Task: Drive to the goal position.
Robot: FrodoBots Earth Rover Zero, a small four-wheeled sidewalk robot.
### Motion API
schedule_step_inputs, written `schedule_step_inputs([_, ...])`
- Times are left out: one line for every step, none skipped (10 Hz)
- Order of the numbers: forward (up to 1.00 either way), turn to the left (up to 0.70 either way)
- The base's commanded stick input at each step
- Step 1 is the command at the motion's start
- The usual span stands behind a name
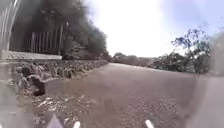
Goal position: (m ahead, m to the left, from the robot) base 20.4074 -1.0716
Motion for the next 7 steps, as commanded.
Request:
schedule_step_inputs([0.85, 0.0])
schedule_step_inputs([0.85, 0.0])
schedule_step_inputs([0.85, 0.0])
schedule_step_inputs([0.85, 0.0])
schedule_step_inputs([0.85, 0.0])
schedule_step_inputs([0.85, 0.0])
schedule_step_inputs([0.85, 0.0])
